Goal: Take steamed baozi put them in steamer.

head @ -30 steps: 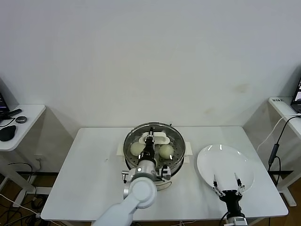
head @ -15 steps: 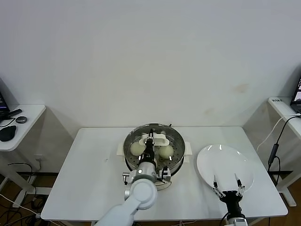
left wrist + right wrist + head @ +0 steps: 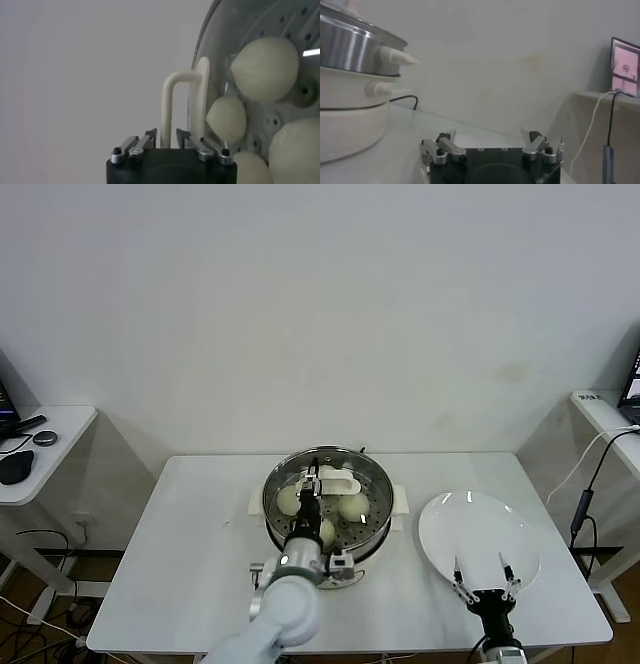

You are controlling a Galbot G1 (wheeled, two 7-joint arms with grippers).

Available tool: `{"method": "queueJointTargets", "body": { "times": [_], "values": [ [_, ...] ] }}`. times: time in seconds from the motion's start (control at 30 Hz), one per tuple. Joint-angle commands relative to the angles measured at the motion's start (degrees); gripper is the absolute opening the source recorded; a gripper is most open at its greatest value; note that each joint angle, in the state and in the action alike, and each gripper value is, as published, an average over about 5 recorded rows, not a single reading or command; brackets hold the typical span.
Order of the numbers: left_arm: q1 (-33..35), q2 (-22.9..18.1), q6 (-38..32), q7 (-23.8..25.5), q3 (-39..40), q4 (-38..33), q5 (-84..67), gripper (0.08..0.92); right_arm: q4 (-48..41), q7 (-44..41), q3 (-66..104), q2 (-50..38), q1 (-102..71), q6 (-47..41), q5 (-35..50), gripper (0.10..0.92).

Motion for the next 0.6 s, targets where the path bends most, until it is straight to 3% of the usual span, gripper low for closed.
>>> {"method": "queueJointTargets", "body": {
  "times": [0.03, 0.13, 0.23, 0.43, 0.6],
  "values": [
    [17.26, 6.12, -21.9, -19.18, -13.88, -16.2, -39.45, 0.516, 0.39, -0.04, 0.01, 0.01, -0.42, 0.0, -0.12, 0.823],
    [26.94, 7.06, -34.45, -21.11, -22.66, -20.72, -53.13, 0.602, 0.56, -0.05, 0.08, -0.11, -0.77, 0.08, -0.05, 0.823],
    [37.65, 5.35, -44.92, -22.05, -32.08, -25.37, -64.46, 0.689, 0.53, -0.03, 0.23, -0.1, -0.93, 0.31, 0.04, 0.823],
    [53.55, 2.08, -49.22, -23.59, -40.11, -29.41, -81.56, 0.813, 0.55, -1.54, -0.46, -0.48, -1.86, 0.15, 1.92, 0.823],
    [56.19, -0.27, -49.58, -22.87, -43.92, -22.28, -86.67, 0.822, 3.49, -4.32, -3.59, -0.85, -3.68, -3.57, 6.87, 0.823]
  ]
}}
